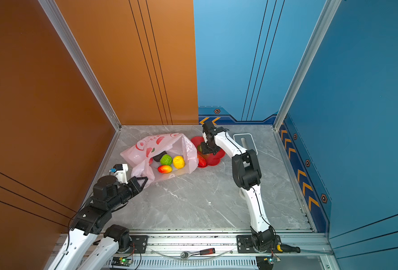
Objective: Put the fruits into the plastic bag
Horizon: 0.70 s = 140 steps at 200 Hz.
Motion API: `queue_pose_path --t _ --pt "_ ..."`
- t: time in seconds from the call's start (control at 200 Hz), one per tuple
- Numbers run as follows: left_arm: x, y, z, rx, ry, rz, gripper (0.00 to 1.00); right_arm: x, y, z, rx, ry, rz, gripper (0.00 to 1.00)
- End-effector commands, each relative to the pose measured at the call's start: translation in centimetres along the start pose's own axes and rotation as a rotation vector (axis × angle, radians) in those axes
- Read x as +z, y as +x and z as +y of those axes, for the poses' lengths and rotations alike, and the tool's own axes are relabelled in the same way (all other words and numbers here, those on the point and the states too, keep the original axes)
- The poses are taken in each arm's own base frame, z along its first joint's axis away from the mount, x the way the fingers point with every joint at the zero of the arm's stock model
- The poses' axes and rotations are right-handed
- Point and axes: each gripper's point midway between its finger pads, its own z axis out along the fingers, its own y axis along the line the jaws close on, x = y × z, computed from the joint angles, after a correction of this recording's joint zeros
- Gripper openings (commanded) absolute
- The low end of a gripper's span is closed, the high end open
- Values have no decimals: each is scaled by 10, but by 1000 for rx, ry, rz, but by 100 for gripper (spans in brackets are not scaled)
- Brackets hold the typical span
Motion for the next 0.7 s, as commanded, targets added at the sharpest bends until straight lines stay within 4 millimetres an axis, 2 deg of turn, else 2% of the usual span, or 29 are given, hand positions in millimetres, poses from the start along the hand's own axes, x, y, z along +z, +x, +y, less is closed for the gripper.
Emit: queue_pose_path --t 0.0,0.17,0.2,0.21,0.235,0.37,0.461,0.566,0.696 --pt "-5 -5 -4 -1 9 -19 0 -24 -8 6 53 -73 -59 48" --pt "-6 -6 -5 -5 12 -23 0 -50 -9 13 120 -193 -125 48" --pt "-6 -6 -5 -4 13 -24 0 -44 0 11 141 -214 -106 48" --pt "-6 -6 -5 -5 13 -23 0 -53 -1 13 143 -225 -123 48" --pt "-6 -6 -5 -4 14 -24 0 -60 -3 14 152 -252 -141 48" --pt "-5 -7 -7 -5 20 -20 0 -84 -3 15 215 -365 -201 48" --pt "-3 -8 -8 -8 24 -19 0 -91 -3 9 248 -394 -222 47" --pt "0 -8 -9 -13 28 -18 0 -85 1 8 220 -355 -198 49" --pt "3 -9 -10 -15 32 -12 0 -57 7 5 137 -215 -132 51"
